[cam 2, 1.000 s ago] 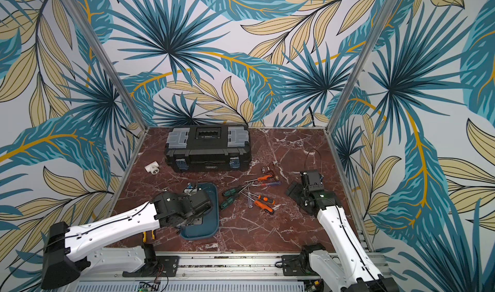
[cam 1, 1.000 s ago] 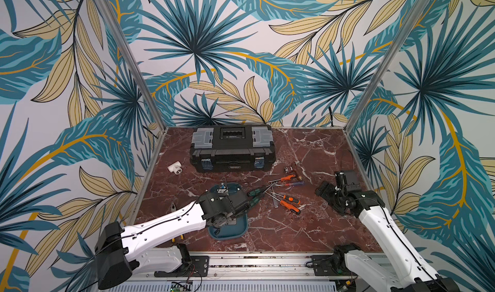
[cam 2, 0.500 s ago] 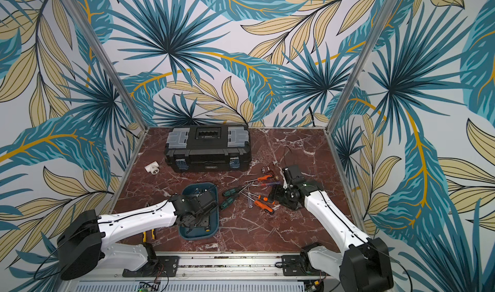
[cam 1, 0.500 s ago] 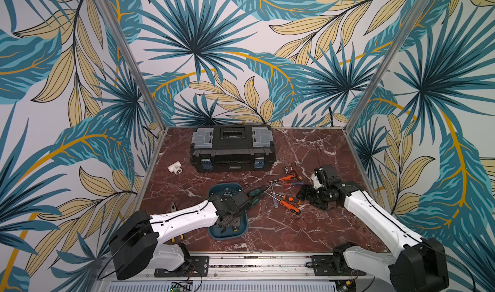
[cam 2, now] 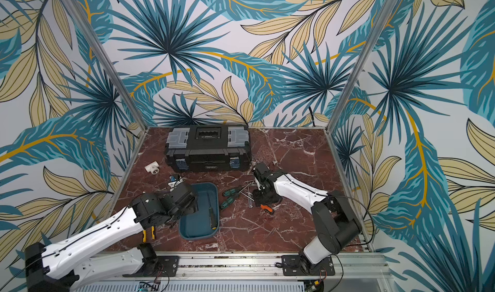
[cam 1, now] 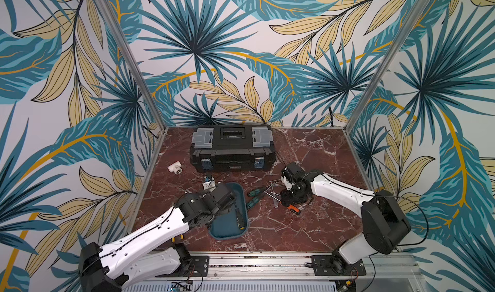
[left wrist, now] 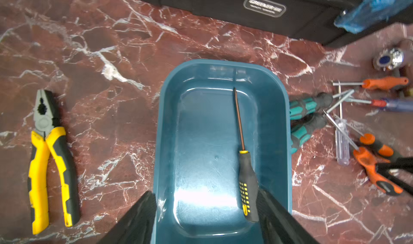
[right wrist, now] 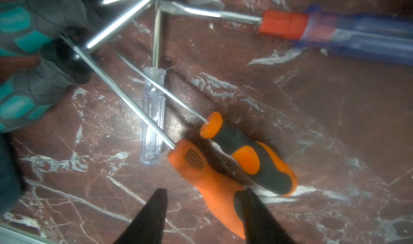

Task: Put the screwdriver on the desktop into the storage box
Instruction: Pick up the screwdriver from the center of the board.

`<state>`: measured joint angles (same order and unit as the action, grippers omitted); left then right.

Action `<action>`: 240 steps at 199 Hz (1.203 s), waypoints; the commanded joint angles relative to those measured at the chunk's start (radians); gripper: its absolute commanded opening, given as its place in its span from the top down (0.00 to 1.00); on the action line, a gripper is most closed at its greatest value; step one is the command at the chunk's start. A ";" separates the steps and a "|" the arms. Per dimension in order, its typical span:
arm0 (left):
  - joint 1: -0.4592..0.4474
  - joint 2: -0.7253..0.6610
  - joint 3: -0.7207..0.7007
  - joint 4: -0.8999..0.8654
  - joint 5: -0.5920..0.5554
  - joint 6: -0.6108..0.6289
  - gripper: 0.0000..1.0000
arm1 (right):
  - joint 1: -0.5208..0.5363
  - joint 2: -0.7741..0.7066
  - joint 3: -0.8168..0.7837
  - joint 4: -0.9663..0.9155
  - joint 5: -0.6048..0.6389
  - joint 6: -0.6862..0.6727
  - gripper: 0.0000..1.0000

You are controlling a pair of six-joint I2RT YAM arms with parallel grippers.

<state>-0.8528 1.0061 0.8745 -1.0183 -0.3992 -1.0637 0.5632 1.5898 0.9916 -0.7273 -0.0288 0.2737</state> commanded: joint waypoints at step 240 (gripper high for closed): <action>0.231 -0.249 -0.019 -0.177 -0.005 -0.071 0.30 | 0.497 0.088 0.368 0.186 -0.016 0.570 1.00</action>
<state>-0.6315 0.8158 0.8005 -1.1061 -0.3553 -1.1168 1.0183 1.5505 1.3029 -0.6136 -0.0776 0.6537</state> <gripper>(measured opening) 0.703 0.273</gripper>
